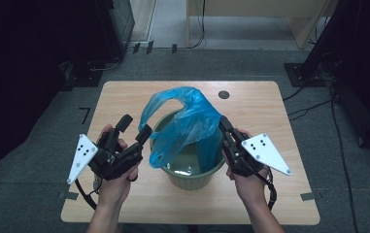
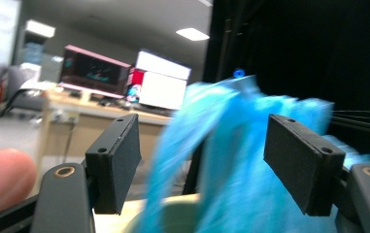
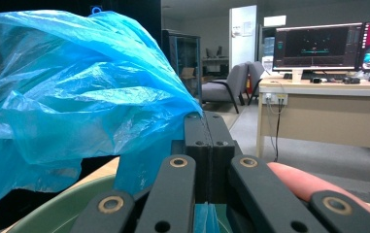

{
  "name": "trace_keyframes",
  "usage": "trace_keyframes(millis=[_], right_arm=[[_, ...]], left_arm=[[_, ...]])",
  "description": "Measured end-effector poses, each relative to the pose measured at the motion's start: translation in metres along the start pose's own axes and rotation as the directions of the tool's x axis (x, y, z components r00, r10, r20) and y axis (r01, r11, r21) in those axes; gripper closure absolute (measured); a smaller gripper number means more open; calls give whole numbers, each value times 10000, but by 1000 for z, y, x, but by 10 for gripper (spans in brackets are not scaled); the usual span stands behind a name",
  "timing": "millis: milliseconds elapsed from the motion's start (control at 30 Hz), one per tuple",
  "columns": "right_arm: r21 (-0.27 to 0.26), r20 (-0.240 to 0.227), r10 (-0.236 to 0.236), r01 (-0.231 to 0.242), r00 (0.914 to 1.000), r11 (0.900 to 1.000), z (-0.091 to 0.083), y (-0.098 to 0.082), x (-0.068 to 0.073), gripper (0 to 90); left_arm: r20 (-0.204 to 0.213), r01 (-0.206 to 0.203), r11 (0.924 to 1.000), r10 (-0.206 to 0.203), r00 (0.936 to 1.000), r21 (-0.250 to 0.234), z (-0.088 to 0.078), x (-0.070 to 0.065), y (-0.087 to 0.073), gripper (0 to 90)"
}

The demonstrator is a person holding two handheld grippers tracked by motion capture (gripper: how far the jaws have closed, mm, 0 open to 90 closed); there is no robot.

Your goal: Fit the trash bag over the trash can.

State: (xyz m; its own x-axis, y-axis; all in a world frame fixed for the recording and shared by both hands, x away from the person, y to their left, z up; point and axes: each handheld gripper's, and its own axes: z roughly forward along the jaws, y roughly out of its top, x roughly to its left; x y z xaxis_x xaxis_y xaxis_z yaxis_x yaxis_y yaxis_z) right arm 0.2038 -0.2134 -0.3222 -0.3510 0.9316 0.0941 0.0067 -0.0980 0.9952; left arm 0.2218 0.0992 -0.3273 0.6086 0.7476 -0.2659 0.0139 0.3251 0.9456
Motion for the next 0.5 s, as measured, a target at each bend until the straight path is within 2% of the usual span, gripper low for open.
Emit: trace_keyframes(millis=[33, 67, 100, 167, 200, 233, 267, 300, 333, 433, 500], right_arm=[[-36, -38, 9, -9, 10000, 10000, -1, 0, -1, 900], [-36, -38, 9, -9, 10000, 10000, -1, 0, -1, 900], [-94, -205, 15, -16, 9998, 10000, -2, -1, -4, 900], [-129, -296, 49, -53, 9996, 9999, -4, -2, -5, 900], [-129, -296, 49, -53, 9996, 9999, -4, -2, -5, 900], [-155, -329, 103, -108, 9994, 9998, -5, -3, -7, 900], [-154, -343, 137, -142, 9993, 9998, -6, -4, -8, 900], [-134, -351, 169, -174, 9992, 9998, -6, -4, -9, 900], [-136, -348, 193, -198, 9992, 9997, -6, -5, -10, 900], [-129, -360, 231, -236, 9991, 9996, -6, -5, -12, 900], [-140, -411, 252, -258, 9988, 9996, -7, -5, -14, 832]], left_arm=[[-172, 82, 9998, -79, 9998, 178, 2, 6, -3, 284], [-172, 82, 9998, -79, 9998, 178, 2, 6, -3, 282], [-213, 216, 9990, -208, 9996, 401, 5, 13, -7, 275], [-312, 422, 9965, -400, 9987, 721, 9, 19, -13, 249], [-312, 422, 9965, -400, 9987, 721, 9, 19, -13, 263], [-255, 589, 9947, -569, 9981, 840, 11, 20, -17, 302], [-255, 589, 9947, -569, 9981, 840, 11, 20, -17, 353], [-168, 558, 9948, -546, 9984, 851, 11, 19, -19, 467], [294, 542, 9948, -569, 9979, 863, 12, 17, -19, 606], [750, 294, 9947, -369, 9965, 984, 13, 9, -17, 801], [953, 200, 9941, -302, 9950, 1070, 16, 3, -17, 873]])
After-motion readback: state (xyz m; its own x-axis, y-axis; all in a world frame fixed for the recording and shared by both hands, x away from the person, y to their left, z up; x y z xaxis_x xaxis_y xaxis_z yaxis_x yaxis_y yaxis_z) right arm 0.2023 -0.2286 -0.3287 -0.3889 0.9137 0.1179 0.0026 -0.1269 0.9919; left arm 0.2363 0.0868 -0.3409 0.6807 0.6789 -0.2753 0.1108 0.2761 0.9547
